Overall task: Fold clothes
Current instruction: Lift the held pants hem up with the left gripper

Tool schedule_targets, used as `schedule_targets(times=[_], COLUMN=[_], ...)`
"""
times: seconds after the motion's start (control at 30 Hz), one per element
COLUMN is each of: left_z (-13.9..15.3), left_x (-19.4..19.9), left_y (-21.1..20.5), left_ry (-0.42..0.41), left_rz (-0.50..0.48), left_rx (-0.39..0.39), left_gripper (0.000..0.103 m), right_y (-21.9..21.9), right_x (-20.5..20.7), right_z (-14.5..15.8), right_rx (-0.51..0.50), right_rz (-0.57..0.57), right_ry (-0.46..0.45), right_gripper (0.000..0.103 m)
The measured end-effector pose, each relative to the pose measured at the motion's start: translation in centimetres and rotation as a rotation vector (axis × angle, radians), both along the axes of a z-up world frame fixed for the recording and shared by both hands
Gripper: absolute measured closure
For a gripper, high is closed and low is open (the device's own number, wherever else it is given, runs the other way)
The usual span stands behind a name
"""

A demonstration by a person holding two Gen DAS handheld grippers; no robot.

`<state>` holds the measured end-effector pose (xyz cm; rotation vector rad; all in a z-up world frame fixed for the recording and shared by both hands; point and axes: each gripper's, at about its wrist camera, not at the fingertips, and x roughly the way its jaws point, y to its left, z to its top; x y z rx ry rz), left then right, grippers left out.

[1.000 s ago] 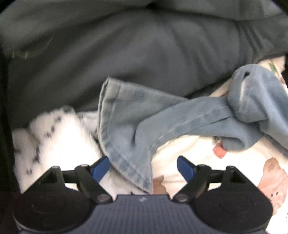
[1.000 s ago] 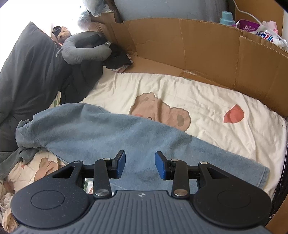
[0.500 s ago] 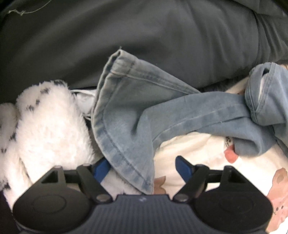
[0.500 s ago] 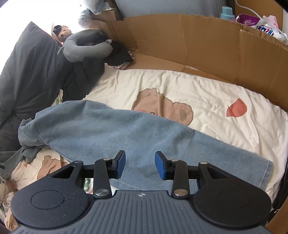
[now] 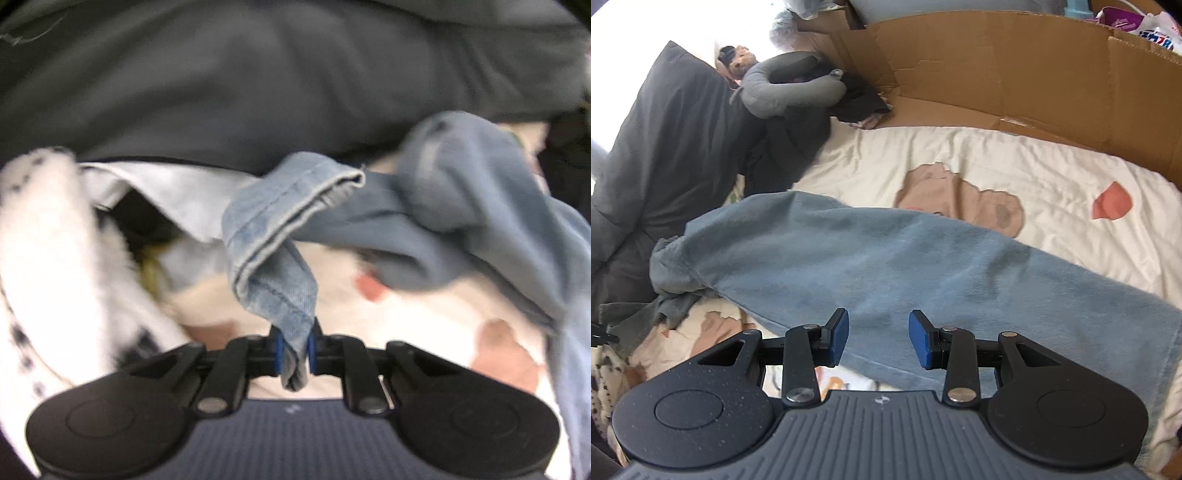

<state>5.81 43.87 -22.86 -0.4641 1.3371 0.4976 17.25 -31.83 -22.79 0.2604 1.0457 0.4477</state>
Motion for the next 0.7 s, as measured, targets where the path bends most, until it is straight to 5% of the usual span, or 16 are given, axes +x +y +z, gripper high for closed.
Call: schedule_targets(times=[0.37, 0.7], left_z=[2.5, 4.6], left_x=[0.7, 1.5], left_y=[-9.3, -17.3], left_ry=[-0.136, -0.179], left_rz=[-0.078, -0.169], left_rx=[-0.202, -0.288], left_gripper=[0.093, 0.093], right_y=[1.5, 3.9], right_x=[-2.9, -6.0], right_z=[0.7, -0.2], right_rx=[0.069, 0.152], right_rz=[0.046, 0.123], right_ry=[-0.053, -0.088], right_gripper=[0.060, 0.059])
